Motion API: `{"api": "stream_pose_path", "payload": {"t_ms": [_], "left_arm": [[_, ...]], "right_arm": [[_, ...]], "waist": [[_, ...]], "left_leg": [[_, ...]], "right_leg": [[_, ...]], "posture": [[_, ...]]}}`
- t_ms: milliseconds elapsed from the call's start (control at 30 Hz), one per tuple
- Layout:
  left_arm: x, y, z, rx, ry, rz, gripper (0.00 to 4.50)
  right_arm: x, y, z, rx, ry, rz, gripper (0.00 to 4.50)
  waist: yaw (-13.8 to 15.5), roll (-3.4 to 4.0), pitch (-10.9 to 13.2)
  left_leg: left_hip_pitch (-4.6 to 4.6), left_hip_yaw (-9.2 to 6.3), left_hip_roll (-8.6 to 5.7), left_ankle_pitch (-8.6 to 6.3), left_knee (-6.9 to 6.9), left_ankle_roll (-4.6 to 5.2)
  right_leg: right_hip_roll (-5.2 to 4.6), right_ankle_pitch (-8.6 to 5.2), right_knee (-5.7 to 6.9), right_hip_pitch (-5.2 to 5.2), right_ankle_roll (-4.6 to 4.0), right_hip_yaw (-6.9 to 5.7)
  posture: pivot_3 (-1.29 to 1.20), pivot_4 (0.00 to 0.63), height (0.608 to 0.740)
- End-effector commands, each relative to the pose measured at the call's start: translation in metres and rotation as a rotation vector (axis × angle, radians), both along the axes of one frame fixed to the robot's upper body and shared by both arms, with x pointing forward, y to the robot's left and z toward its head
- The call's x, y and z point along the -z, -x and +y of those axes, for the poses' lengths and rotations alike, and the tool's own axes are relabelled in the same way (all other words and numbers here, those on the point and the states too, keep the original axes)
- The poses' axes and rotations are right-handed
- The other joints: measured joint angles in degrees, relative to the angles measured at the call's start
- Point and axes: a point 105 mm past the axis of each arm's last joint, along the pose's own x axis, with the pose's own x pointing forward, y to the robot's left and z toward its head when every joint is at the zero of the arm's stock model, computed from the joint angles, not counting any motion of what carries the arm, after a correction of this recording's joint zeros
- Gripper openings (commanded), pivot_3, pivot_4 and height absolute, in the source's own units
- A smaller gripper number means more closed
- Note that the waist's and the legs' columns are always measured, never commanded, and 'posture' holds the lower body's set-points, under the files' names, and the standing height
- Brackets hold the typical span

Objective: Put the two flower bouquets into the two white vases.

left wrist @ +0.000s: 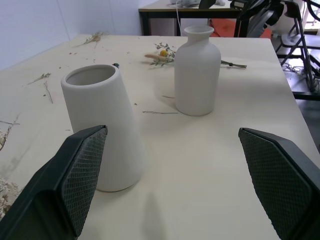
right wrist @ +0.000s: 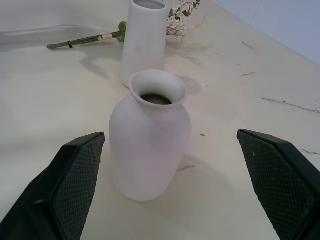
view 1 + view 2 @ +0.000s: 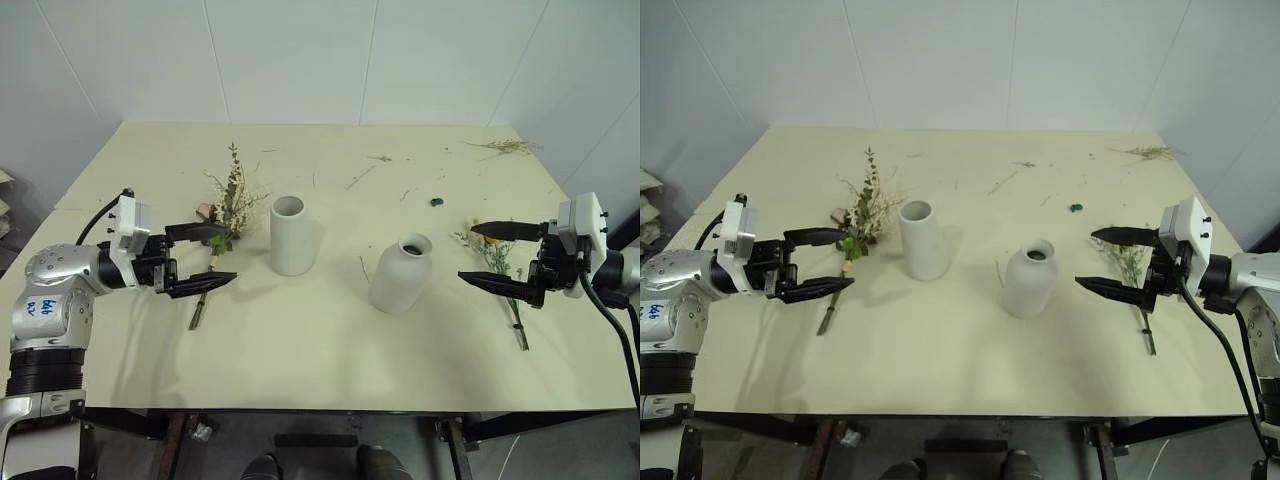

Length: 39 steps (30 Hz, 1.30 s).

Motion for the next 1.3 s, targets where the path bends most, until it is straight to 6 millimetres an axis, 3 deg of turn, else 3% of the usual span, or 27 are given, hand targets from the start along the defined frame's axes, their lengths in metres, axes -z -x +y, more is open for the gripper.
{"api": "stream_pose_path", "payload": {"t_ms": [33,167,267,433,600,733,900,1133,1233,1300], "left_arm": [[-0.017,0.005,-0.004,0.024,0.006,-0.072,4.49],[-0.017,0.002,-0.006,0.02,0.019,-0.079,4.49],[-0.015,0.005,-0.01,0.048,0.018,-0.067,4.49],[-0.022,0.007,-0.006,0.047,0.015,-0.078,4.49],[-0.029,0.008,-0.001,0.029,0.012,-0.111,4.49],[-0.028,0.011,-0.002,0.028,0.022,-0.117,4.49],[-0.027,0.028,-0.011,0.066,0.03,-0.109,4.49],[-0.06,0.05,-0.023,0.128,0.119,-0.112,4.49],[-0.066,0.057,-0.029,0.166,0.117,-0.1,4.5],[-0.068,0.06,-0.033,0.184,0.112,-0.1,4.5]], "right_arm": [[-0.016,0.003,-0.007,0.028,0.002,-0.058,4.5],[-0.014,0.001,-0.012,0.063,-0.019,-0.022,4.5],[-0.01,0.0,-0.026,0.162,0.047,0.033,4.5],[0.01,-0.014,-0.068,0.506,0.162,0.333,4.5],[0.032,-0.02,-0.092,0.767,0.195,0.602,4.5],[0.046,-0.025,-0.092,0.826,0.192,0.718,4.5],[0.063,-0.041,-0.09,0.88,0.184,0.806,4.5],[0.084,-0.048,-0.091,0.886,0.253,0.877,4.5],[0.088,-0.052,-0.087,0.873,0.265,0.88,3.88],[0.089,-0.054,-0.085,0.865,0.27,0.881,3.23]], "waist": [[-0.02,0.0,0.0],[0.01,0.0,0.0],[0.06,0.01,0.0],[0.06,0.04,0.02],[-0.59,0.07,0.01],[-0.7,0.11,0.02],[-1.22,0.11,0.03],[-1.3,0.12,0.03],[-1.4,0.11,0.03],[-1.52,0.11,0.03]], "left_leg": [[0.0,0.0,0.0,0.0,0.0,0.0],[0.01,0.0,0.0,0.0,0.0,0.0],[0.0,0.0,-0.01,0.0,0.02,0.0],[0.0,0.01,-0.01,0.0,0.04,0.0],[0.01,0.04,0.0,0.01,0.04,-0.01],[-0.07,0.05,0.0,0.0,0.0,-0.01],[-0.15,0.07,0.01,-0.04,0.0,0.01],[-0.18,0.06,-0.01,-0.04,0.01,0.02],[-0.15,0.07,-0.01,-0.04,0.06,0.02],[-0.11,0.06,-0.01,-0.04,0.07,0.01]], "right_leg": [[0.0,0.0,0.0,0.0,0.0,0.0],[0.0,0.0,0.02,0.0,0.0,0.0],[-0.01,0.0,0.02,0.0,0.0,0.0],[-0.01,-0.01,0.02,-0.02,-0.03,0.01],[-0.01,-0.02,0.01,-0.06,-0.09,0.03],[-0.02,-0.03,0.0,-0.14,-0.09,0.02],[-0.02,-0.02,-0.08,-0.16,-0.07,0.02],[-0.03,-0.02,-0.07,-0.18,-0.05,0.02],[-0.02,0.01,-0.06,-0.13,0.01,0.02],[-0.01,0.01,-0.03,-0.1,0.01,0.02]], "posture": [[0.0,0.15,0.74],[0.0,0.15,0.74],[0.0,0.15,0.74],[0.0,0.15,0.74],[0.0,0.15,0.74],[0.0,0.15,0.74],[0.0,0.15,0.74],[0.0,0.15,0.74],[0.0,0.15,0.74],[0.0,0.15,0.74]]}}
